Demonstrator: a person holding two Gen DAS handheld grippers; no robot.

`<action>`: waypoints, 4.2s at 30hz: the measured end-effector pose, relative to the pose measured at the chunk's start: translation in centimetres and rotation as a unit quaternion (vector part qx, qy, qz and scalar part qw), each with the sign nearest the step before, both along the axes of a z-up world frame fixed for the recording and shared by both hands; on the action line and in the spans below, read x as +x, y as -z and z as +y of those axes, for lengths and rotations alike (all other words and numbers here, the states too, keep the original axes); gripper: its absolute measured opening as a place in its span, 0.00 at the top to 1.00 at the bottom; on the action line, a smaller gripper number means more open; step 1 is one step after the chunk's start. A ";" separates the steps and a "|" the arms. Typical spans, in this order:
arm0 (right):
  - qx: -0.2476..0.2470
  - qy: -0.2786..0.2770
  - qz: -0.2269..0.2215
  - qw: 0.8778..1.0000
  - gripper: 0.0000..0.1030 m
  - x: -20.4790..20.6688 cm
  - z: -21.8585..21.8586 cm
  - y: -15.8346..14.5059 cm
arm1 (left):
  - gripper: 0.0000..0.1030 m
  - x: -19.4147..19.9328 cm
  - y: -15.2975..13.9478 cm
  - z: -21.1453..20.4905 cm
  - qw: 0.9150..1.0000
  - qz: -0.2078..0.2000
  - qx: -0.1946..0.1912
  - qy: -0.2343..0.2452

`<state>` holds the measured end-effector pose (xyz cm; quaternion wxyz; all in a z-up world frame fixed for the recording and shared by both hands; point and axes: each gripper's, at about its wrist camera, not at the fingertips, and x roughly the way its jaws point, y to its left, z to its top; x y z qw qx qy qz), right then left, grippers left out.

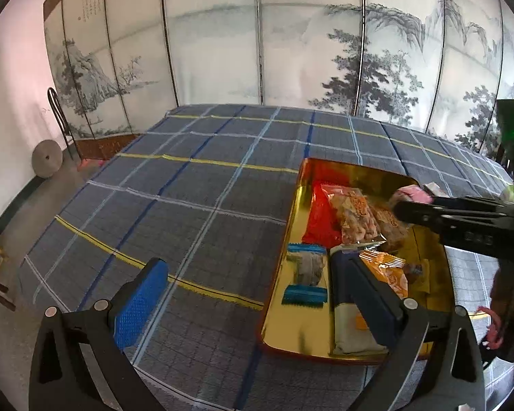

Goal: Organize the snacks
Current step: 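Carry the pink patterned packet into the gold tin and open the right tool, then grasp the clear red-tabbed packet on the cloth with the left tool, then grasp the small teal packet with the right tool while the left tool holds the clear packet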

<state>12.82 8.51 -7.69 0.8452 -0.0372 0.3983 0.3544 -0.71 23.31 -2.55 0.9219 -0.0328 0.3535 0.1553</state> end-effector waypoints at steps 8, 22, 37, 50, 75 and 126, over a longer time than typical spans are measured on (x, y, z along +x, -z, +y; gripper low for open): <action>-0.031 -0.015 -0.001 0.999 0.54 0.6 2.6 0.9 | 0.01 0.5 0.8 0.8 1.000 0.011 -0.014 -0.006; -0.030 -0.010 -0.012 0.999 0.53 0.3 3.0 1.1 | 0.01 0.5 1.5 1.0 1.000 0.020 -0.003 -0.010; 0.000 0.124 -0.067 0.990 0.48 -3.3 -12.8 0.7 | 0.01 1.4 0.3 -1.9 0.998 0.033 0.009 0.060; -0.094 0.330 -0.038 0.939 0.47 -2.9 -33.6 5.5 | 0.01 11.7 -4.5 -13.6 0.948 0.118 -0.134 0.263; 0.016 0.276 -0.038 0.960 0.46 -3.7 -34.8 5.2 | 0.29 29.1 6.6 -20.8 0.927 0.283 -0.220 0.111; -0.021 0.183 0.019 0.983 0.74 4.9 -17.1 6.3 | 0.70 8.5 -2.0 -13.1 0.958 0.142 -0.202 0.149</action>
